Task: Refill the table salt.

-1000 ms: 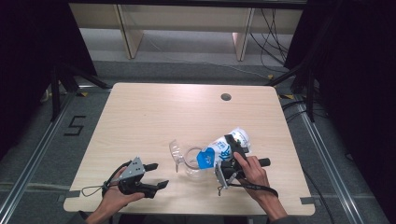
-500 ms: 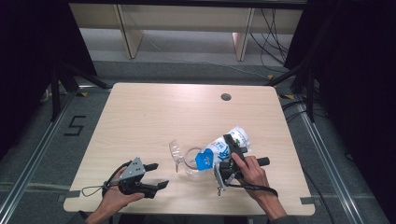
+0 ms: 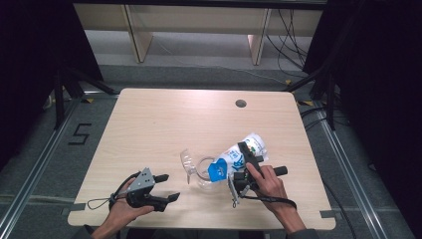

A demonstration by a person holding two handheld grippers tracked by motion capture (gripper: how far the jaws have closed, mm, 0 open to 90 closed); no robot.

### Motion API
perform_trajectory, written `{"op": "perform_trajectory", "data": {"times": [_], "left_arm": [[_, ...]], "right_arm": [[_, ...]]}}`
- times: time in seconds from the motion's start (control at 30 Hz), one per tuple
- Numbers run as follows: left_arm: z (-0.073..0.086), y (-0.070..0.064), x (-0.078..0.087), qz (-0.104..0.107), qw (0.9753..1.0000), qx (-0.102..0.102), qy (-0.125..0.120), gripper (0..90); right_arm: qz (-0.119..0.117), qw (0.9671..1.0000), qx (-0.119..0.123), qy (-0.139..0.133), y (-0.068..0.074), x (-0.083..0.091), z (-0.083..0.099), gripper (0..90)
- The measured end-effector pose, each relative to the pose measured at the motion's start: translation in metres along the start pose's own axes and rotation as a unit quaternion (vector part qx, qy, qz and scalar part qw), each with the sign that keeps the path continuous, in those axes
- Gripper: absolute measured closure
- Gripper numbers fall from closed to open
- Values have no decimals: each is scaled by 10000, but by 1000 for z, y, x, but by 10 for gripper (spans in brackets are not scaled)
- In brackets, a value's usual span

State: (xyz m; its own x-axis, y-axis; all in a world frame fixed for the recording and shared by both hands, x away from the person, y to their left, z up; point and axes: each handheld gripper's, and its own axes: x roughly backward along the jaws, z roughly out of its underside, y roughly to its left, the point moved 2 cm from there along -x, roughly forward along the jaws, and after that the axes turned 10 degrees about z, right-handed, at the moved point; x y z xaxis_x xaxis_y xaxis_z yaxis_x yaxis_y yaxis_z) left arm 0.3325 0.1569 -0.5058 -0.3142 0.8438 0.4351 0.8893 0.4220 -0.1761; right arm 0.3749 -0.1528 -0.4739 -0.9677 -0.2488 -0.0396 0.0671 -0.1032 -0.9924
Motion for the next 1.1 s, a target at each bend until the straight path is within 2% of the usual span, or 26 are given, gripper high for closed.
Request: {"op": "perform_trajectory", "data": {"times": [0.03, 0.07, 0.13, 0.17, 0.2, 0.27, 0.3, 0.33, 0.4, 0.43, 0.47, 0.57, 0.6, 0.63, 0.67, 0.73, 0.77, 0.8, 0.87, 0.9, 0.93, 1.0, 1.03, 1.1], "left_arm": [[0, 0, 0, -11, 10000, 0, 9, 236], [0, -1, 0, -45, 9999, 107, -5, 236], [0, -1, 0, -49, 9999, 143, -5, 236], [0, 0, 0, -39, 10000, 18, 17, 236], [0, 0, 0, -43, 10000, 29, 17, 236], [1, 0, 0, -27, 9999, 102, 43, 236], [1, 1, 1, -42, 9999, 15, 106, 236], [1, -1, -1, -6, 9999, 135, 2, 236], [1, -1, -1, 5, 9999, 147, -23, 236], [1, -1, -1, 2, 9999, 145, -14, 236], [1, 0, -1, -11, 9999, 109, 0, 236], [0, 0, -1, -9, 10000, 29, 11, 236], [0, 0, -1, -8, 10000, 24, 16, 236], [0, 0, -1, -5, 10000, 34, 15, 236], [0, 0, -1, 9, 10000, 37, 30, 236], [0, 0, -1, -6, 10000, 24, 13, 236], [0, 1, -1, -12, 10000, -6, 50, 236], [0, 0, -1, -9, 10000, 12, 39, 236], [0, 0, -1, -3, 10000, 23, 22, 236], [0, 1, -1, -15, 10000, 0, 43, 236], [1, 1, -1, -13, 10000, -10, 63, 236], [0, 0, -1, -35, 10000, 18, 61, 236], [0, 0, -1, -28, 10000, 26, 50, 236], [0, 0, -1, 14, 10000, 15, 24, 236]], "right_arm": [[-2, 10000, 46, -4, -1, 0, 0, 471], [-65, 9994, -304, 154, 5, 2, 1, 470], [-82, 9997, -194, 151, 4, 1, 1, 471], [-90, 9998, -132, 137, 3, 1, 1, 471], [-82, 9998, -110, 126, 3, 1, 1, 471], [-47, 9996, -230, 149, 6, 1, 1, 471], [-21, 9999, -149, 82, 6, 0, 0, 471], [30, 9999, -120, 39, 6, 0, 0, 471], [-77, 9999, 61, 128, 4, 1, -1, 474], [-37, 9998, 190, 36, 2, 0, -1, 477], [-27, 9998, 220, 11, 2, -1, -2, 478], [-11, 9998, 195, 27, 2, 0, -2, 478], [-39, 9999, -15, 140, 5, 1, -1, 479], [-36, 9999, -74, 152, 6, 1, -1, 479], [-30, 9999, -46, 121, 6, 0, -1, 480], [6, 9997, 254, 29, 2, -1, -2, 480], [39, 9996, 292, -9, 1, -1, -2, 480], [14, 9999, 4, 125, 6, 0, -1, 481], [38, 9999, 42, 153, 6, 1, -1, 482], [135, 9999, 20, 53, 7, 0, -1, 483], [127, 9999, -15, 105, 7, 1, -2, 485], [121, 9998, 173, 6, 5, 0, -2, 486], [55, 9999, 14, 137, 8, 1, -2, 487], [60, 9999, 80, 95, 7, 0, -2, 488]]}}
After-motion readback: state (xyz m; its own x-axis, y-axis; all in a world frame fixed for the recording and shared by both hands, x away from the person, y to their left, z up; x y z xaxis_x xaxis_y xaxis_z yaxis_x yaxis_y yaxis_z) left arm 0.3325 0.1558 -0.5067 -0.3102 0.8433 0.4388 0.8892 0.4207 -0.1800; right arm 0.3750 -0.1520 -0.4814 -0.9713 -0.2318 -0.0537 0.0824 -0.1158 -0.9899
